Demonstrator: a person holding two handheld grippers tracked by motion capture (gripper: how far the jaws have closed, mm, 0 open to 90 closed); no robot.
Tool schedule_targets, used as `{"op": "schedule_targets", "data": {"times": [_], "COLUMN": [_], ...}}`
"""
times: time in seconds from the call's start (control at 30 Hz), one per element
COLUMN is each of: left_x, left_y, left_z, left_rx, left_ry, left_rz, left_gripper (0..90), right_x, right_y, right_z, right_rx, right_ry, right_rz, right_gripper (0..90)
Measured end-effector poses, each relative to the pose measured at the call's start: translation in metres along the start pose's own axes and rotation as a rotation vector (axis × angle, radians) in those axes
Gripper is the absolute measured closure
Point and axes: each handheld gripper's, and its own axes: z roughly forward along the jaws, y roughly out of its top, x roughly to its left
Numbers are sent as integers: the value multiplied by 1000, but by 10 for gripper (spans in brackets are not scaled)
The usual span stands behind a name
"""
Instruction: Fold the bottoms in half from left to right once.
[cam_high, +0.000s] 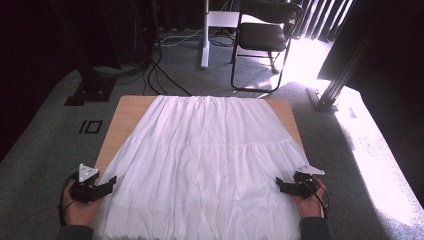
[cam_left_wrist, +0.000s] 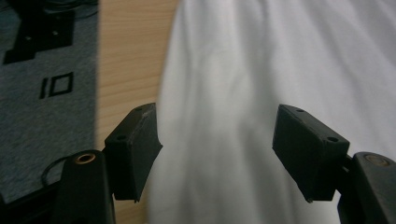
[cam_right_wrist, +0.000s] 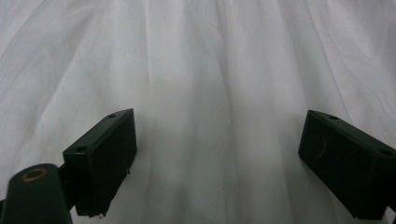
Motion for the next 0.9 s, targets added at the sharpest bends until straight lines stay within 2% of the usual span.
{"op": "schedule_targets", "data": {"times": [0.03, 0.1, 0.2, 0.33, 0.4, 0.53, 0.57, 0.7, 0.77, 0.8, 0.83, 0.87, 0.9], "left_x": [6, 15, 17, 14, 11, 5, 3, 2, 1, 1, 1, 1, -2], "left_y": [-4, -11, -19, -28, -32, -35, -35, -34, -33, -32, -30, -30, -27], "left_z": [-1, -2, 0, 2, 4, 4, 5, 5, 2, 1, 1, 1, 1], "left_rx": [7, 30, 48, 69, 88, 74, 75, 72, 70, 74, 85, 85, 100], "left_ry": [16, 11, -10, -20, -23, -26, -31, -41, -57, -66, -75, -75, -13], "left_rz": [-21, -56, -78, -77, -64, -47, -34, -27, -16, -13, -6, -6, 32], "left_gripper": [317, 309, 310, 305, 301, 282, 252, 265, 409, 554, 767, 830, 879], "right_x": [0, 0, 0, 0, 0, 0, 0, 0, 0, 0, 0, 0, 0], "right_y": [0, 0, 0, 0, 0, 0, 0, 0, 0, 0, 0, 0, 0], "right_z": [0, 0, 0, 0, 0, 0, 0, 0, 0, 0, 0, 0, 0], "right_rx": [0, 0, 0, 0, 0, 0, 0, 0, 0, 0, 0, 0, 0], "right_ry": [0, 0, 0, 0, 0, 0, 0, 0, 0, 0, 0, 0, 0], "right_rz": [0, 0, 0, 0, 0, 0, 0, 0, 0, 0, 0, 0, 0], "right_gripper": [107, 108, 107, 108, 108, 108, 108, 108, 108, 108, 108, 108, 108]}}
